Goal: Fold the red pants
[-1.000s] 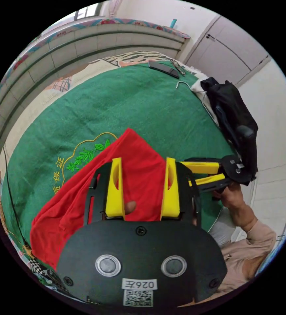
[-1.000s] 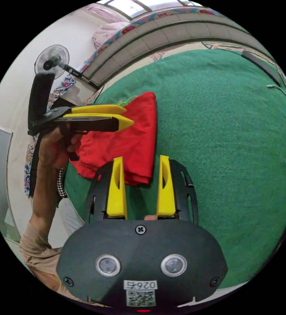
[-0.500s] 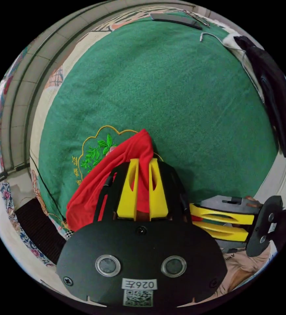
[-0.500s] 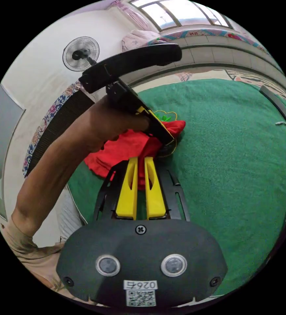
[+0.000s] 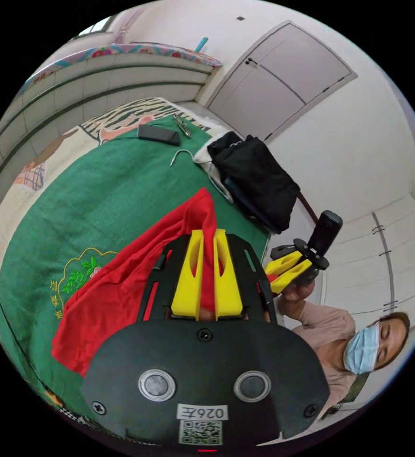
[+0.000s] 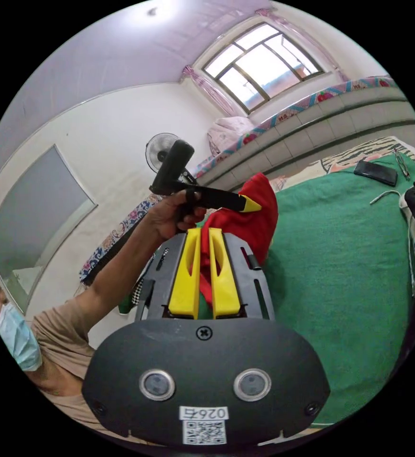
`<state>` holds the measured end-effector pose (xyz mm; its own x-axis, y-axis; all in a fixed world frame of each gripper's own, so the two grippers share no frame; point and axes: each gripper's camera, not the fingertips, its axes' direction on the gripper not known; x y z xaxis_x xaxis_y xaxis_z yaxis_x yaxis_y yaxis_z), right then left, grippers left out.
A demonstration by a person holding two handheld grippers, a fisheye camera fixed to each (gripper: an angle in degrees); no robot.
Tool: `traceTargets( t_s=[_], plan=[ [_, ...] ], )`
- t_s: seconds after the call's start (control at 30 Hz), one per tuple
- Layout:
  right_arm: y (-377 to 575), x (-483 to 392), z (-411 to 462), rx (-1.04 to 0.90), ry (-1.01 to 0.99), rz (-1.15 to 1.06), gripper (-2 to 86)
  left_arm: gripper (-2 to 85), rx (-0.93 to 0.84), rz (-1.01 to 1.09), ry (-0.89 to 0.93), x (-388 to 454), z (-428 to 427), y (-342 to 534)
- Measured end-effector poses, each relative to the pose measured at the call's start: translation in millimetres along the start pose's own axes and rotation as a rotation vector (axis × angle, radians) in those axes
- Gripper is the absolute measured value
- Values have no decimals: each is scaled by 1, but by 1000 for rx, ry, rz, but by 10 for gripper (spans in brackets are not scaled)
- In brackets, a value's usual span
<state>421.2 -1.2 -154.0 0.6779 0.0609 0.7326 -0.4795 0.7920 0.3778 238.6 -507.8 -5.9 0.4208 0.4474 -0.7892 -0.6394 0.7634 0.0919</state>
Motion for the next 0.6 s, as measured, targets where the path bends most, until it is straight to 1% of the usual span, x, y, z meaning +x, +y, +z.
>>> traceTargets(
  t_s=[0.07, 0.17, 0.27, 0.33, 0.47, 0.53, 0.57, 0.6],
  plan=[
    [-1, -13, 8, -3, -29, -16, -11, 15, 15, 22, 11, -5, -17, 20],
    [-5, -37, 41, -57, -68, -53, -12, 15, 44, 22, 6, -23, -52, 62],
    [-14, -64, 90, -134, -80, -100, -12, 15, 68, -3, -28, -51, -89, 111],
    [-20, -85, 141, -212, -89, -141, -12, 15, 84, -33, -38, -73, -110, 146],
    [-19, -108, 229, -326, -95, -181, -11, 17, 130, -164, -32, -140, -139, 236],
    [-7, -110, 296, -428, -48, -193, -10, 20, 140, -243, -14, -174, -140, 274],
    [-2, -109, 314, -467, -30, -198, -9, 23, 141, -304, -11, -196, -136, 297],
    [10, -104, 351, -570, 8, -208, -4, 27, 151, -377, -14, -218, -132, 321]
  ],
)
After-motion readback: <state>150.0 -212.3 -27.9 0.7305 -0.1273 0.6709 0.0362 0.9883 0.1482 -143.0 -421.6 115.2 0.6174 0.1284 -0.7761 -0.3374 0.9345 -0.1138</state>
